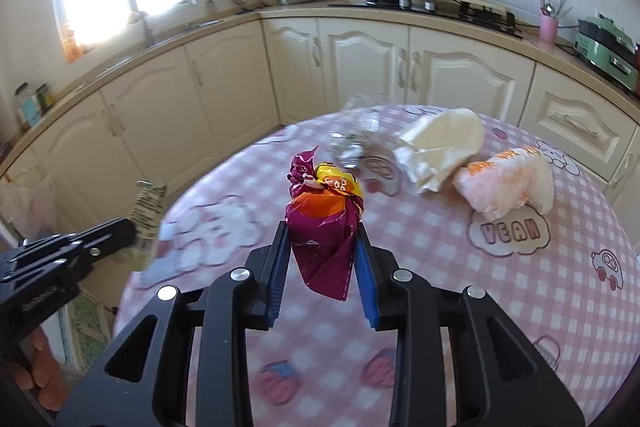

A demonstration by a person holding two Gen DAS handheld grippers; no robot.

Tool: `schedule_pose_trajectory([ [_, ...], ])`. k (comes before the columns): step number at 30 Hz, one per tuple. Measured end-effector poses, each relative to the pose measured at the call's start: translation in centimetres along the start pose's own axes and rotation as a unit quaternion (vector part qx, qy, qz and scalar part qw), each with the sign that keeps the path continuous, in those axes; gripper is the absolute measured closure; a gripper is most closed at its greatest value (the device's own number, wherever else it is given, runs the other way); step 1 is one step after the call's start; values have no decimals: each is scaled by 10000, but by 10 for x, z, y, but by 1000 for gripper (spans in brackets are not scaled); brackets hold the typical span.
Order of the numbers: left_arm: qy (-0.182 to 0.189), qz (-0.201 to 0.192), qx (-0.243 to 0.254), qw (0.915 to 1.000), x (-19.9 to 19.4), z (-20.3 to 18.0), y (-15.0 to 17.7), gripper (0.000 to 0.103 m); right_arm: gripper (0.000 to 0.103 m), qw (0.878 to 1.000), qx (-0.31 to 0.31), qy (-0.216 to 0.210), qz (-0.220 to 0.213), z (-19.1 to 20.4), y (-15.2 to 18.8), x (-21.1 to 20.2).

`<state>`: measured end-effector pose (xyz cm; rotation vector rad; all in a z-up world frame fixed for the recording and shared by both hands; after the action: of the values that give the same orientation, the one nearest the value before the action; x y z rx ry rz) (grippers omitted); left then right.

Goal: Collect trash
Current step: 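Grasp the white-green label strip with the left tool while the right tool grasps the magenta wrapper, then carry the strip and magenta wrapper over the blue bin and open both tools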

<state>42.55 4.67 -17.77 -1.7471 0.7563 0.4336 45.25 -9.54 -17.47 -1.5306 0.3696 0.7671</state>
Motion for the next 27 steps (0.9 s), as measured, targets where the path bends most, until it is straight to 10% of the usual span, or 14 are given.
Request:
schedule_pose_trajectory([
  [14, -689, -197, -626, 9955, -87, 103, 54, 99, 74, 9890, -634, -1302, 290, 174, 43, -22],
  [27, -1311, 148, -1462, 9804, -92, 217, 129, 99, 74, 9741, -1067, -1776, 905, 289, 103, 15],
])
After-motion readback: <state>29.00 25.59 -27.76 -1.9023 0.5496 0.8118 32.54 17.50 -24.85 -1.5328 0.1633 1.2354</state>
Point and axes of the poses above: each gripper's, at about its wrist camera, not at the fingertips, and x roughly the way its jaws point, z to its left, y to its underside, the point moved 9 cm from there along x, roughly the way its jaws point, and after that the axes turned 5 degrees about y, right-handed, at the moved point
